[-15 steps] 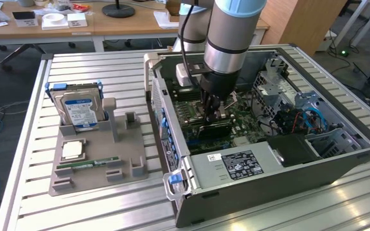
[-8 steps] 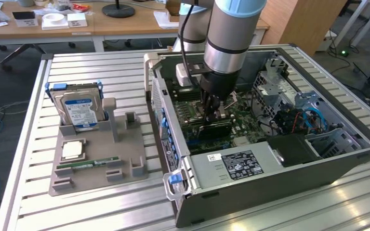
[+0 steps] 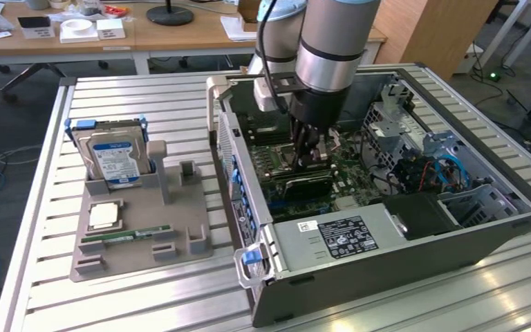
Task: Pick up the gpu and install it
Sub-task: 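Press down on the gpu until it lock into place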
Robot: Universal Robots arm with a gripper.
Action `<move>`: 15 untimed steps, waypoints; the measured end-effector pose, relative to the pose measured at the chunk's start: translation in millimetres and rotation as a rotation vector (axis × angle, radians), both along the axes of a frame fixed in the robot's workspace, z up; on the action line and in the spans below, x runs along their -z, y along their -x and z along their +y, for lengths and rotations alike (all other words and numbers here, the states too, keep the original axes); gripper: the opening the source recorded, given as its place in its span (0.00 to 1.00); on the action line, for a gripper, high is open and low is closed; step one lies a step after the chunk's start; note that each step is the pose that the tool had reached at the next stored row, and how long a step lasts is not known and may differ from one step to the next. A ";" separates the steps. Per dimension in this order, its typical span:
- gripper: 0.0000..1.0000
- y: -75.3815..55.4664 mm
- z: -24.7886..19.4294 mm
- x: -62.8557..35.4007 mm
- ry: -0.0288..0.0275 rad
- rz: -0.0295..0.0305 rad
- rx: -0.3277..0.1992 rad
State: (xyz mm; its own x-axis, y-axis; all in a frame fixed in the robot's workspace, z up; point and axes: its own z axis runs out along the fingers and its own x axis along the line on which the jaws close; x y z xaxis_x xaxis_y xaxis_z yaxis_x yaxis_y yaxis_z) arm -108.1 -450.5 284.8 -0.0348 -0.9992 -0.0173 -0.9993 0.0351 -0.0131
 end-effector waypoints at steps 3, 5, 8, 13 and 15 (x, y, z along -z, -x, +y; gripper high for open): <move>0.11 0.0 0.0 -9.2 0.0000 0.0001 0.000; 0.11 0.0 0.0 -15.3 0.0000 0.0000 0.000; 0.11 -0.1 0.0 -24.2 0.0000 0.0000 0.000; 0.11 -0.1 0.0 -35.6 0.0000 0.0000 0.000; 0.11 -0.1 0.0 -37.1 -0.0001 0.0000 0.000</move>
State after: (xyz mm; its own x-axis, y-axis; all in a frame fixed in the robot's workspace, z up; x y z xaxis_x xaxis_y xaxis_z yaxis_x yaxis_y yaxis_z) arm -108.0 -450.5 321.9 -0.0349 -0.9992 -0.0174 -0.9993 0.0351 -0.0131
